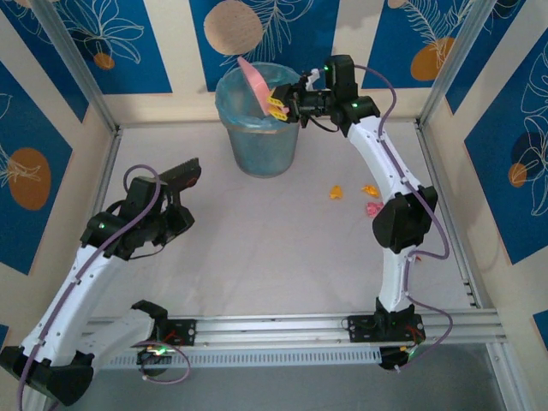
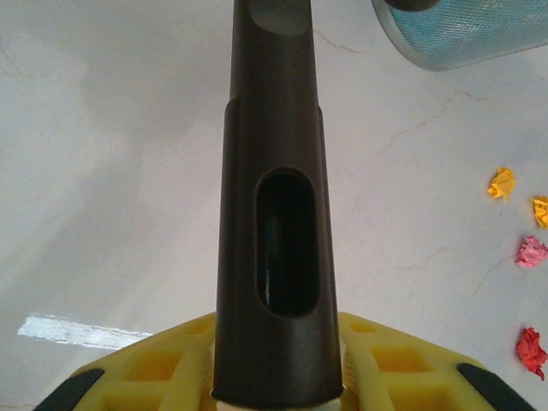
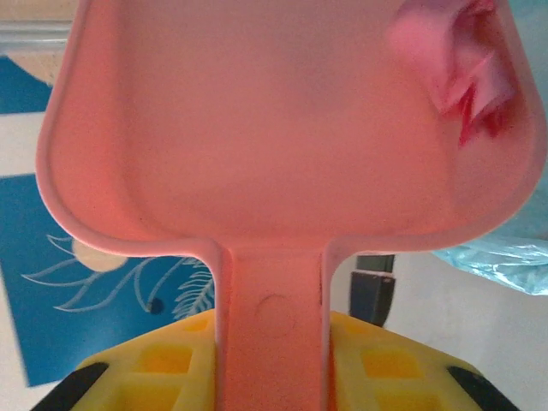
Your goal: Sweep away the paper scraps from the table
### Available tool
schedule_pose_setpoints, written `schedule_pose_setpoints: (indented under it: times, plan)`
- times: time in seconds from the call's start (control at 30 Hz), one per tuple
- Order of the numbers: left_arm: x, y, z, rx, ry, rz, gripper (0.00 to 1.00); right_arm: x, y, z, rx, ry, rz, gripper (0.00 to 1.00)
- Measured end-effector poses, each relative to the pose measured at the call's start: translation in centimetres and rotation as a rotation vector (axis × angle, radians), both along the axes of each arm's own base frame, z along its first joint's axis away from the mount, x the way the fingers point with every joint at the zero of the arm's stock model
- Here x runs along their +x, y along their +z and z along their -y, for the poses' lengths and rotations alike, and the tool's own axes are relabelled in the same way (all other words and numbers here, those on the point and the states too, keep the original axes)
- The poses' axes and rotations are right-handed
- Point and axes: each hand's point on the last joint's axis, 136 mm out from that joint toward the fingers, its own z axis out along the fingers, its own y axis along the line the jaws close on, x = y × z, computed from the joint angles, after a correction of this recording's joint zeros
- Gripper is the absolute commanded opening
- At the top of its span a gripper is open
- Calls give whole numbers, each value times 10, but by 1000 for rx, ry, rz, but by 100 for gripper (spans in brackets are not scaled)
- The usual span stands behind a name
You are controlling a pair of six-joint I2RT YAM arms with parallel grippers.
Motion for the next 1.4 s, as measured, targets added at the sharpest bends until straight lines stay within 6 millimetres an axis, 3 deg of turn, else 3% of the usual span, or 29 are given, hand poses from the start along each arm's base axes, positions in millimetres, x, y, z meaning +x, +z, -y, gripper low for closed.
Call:
schedule_pose_setpoints:
  times: [0.3,0.53,0.8,0.97,1.17,1.27,1.4]
  plan:
    - [-4,-9,-2,10,-8,-8,0,-4,20,-4,89,-6,-117,0]
    - [-4,-13,-2,13,-8,-13,0,-4,21,-4,113,-22,-182,0]
    - [4,-5,-3,38,-34,55,0,-4,29,5,39,-62,-61,0]
    - [9,10,-2,37,-57,141,0,-21,43,27,-76,-131,99,0]
    - [13,22,0,55,-104,213,0,-67,61,70,-238,-246,280,0]
    - [11,22,0,71,-127,214,0,-90,48,96,-341,-313,298,0]
    - [9,37,-1,100,-172,263,0,-116,13,132,-496,-375,268,0]
